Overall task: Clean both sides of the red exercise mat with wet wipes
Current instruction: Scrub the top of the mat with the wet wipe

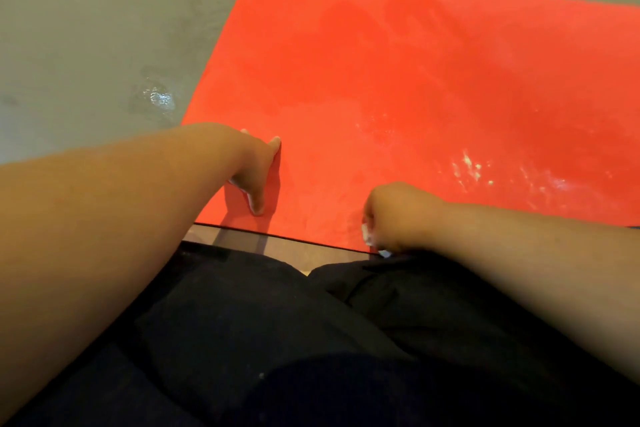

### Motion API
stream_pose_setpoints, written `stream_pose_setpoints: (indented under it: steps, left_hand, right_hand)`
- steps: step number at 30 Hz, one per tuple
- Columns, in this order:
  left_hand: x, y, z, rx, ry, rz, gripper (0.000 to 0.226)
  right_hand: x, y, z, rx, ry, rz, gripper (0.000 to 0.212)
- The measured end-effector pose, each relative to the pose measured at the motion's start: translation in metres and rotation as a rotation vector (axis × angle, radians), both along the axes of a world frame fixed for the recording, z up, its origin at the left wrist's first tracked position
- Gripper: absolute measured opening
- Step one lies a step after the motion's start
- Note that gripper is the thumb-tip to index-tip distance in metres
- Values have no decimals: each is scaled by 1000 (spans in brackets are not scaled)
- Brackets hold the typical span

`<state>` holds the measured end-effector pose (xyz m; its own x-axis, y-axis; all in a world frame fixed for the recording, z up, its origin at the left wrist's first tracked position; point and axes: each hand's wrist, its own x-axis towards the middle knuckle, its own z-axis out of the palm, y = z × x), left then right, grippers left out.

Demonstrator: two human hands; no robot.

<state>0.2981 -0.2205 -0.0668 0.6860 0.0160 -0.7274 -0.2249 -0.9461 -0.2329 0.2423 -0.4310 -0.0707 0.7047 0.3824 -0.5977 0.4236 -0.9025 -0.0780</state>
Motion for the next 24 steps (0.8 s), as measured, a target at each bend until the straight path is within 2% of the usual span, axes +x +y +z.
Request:
stream_pose_setpoints:
  steps: [2, 4, 7, 10, 11, 13, 16, 19, 21, 24]
  left_hand:
    - [3, 2, -2, -7, -9, -13, 141]
    - [6, 3, -4, -39, -30, -32, 141]
    - [9, -2, -6, -75, -52, -49, 143]
    - [13, -6, -8, -64, -51, -52, 146]
    - [14, -5, -9, -56, -47, -38, 147]
    - [16, -1, -10, -59, -36, 4, 149]
    - [17, 3, -12, -78, -16, 32, 150]
    - [18, 1, -13, -77, -11, 30, 151]
    - [20, 1, -13, -82, -10, 34, 152]
    - [20, 3, -14, -100, -15, 36, 152]
  right_hand:
    - [21, -27, 4, -178, -4, -79, 22]
    - [34, -39, 3, -218, -55, -174, 18]
    - [25, -19, -7, 64, -149, -328, 17]
    - [-4, 18, -13, 285, -88, -164, 17]
    - [-8, 22, -13, 290, -77, -93, 16]
    - [6, 11, -13, 244, -107, -86, 15]
    - [48, -20, -15, 132, -209, -222, 21]
    - [71, -33, -17, 149, -370, -401, 21]
    - [57, -19, -22, 216, -349, -354, 22]
    - [20, 15, -22, 363, -204, -90, 22]
